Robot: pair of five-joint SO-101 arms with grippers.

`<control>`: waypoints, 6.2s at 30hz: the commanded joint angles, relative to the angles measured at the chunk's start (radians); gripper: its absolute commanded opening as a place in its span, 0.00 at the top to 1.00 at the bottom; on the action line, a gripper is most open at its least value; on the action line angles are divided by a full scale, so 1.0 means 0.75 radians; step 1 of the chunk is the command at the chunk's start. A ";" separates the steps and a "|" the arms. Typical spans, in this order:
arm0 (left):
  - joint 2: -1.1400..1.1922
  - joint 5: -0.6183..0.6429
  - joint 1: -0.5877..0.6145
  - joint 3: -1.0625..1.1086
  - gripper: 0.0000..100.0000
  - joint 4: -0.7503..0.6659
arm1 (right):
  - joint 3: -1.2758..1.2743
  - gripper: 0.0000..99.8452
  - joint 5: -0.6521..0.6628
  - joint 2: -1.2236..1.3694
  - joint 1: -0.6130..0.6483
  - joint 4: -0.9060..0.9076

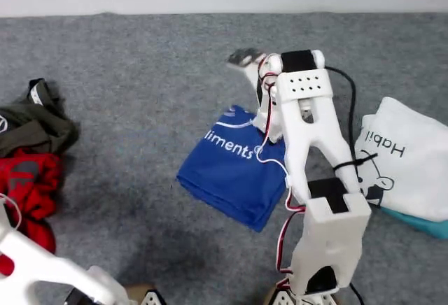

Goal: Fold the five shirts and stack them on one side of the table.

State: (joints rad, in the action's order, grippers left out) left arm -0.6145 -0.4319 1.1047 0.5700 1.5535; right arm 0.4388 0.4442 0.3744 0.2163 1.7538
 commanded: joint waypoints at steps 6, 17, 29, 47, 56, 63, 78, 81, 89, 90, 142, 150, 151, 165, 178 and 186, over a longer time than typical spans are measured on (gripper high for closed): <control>-0.033 -0.016 0.002 -0.071 0.99 0.051 | 0.047 0.99 -0.313 -0.199 0.021 0.058; -0.031 -0.018 -0.002 -0.163 0.99 0.055 | 0.020 0.98 -1.045 -0.249 0.183 0.056; -0.029 -0.018 -0.002 -0.163 0.99 0.047 | -0.176 0.53 -1.669 -0.218 0.236 -0.001; -0.031 -0.010 -0.076 -0.163 0.99 0.018 | -0.239 0.53 -1.733 0.277 0.116 -0.435; -0.031 -0.010 -0.076 -0.163 0.99 -0.018 | -0.153 0.81 -1.725 0.459 0.114 -0.478; -0.025 -0.010 -0.078 -0.163 0.99 -0.039 | -0.153 0.99 -1.616 0.459 0.048 -0.437; -0.027 -0.010 -0.196 -0.163 0.99 -0.037 | -0.086 0.99 -1.299 0.150 -0.054 -0.114; -0.023 -0.010 -0.196 -0.163 0.99 -0.037 | -0.086 0.99 -1.238 -0.001 -0.048 -0.052; -0.020 -0.010 -0.198 -0.165 0.99 -0.070 | -0.088 0.99 -1.078 -0.351 -0.064 0.034; -0.020 -0.010 -0.198 -0.165 0.99 -0.074 | -0.088 0.99 -1.062 -0.388 -0.073 0.046; -0.018 -0.016 -0.196 -0.152 0.99 -0.098 | -0.243 0.78 -0.268 -0.173 -1.116 -0.607; -0.018 -0.018 -0.198 -0.150 0.99 -0.104 | 0.096 0.60 -0.450 -0.202 -1.130 -0.259; -0.018 -0.018 -0.198 -0.150 0.99 -0.104 | 0.149 0.62 -0.450 -0.210 -1.126 -0.212; -0.018 -0.020 -0.198 -0.150 0.99 -0.104 | 0.229 0.99 -0.305 -0.048 -1.093 0.052; -0.018 -0.020 -0.198 -0.150 0.99 -0.104 | 0.338 0.99 -0.004 0.289 -1.265 0.054; -0.018 -0.018 -0.198 -0.150 0.99 -0.110 | 0.448 0.99 0.002 0.011 -1.167 -0.048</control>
State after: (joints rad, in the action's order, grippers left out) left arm -0.6145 -0.4319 0.9636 0.4872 1.4922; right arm 0.7211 0.4365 0.4803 -0.6736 1.7507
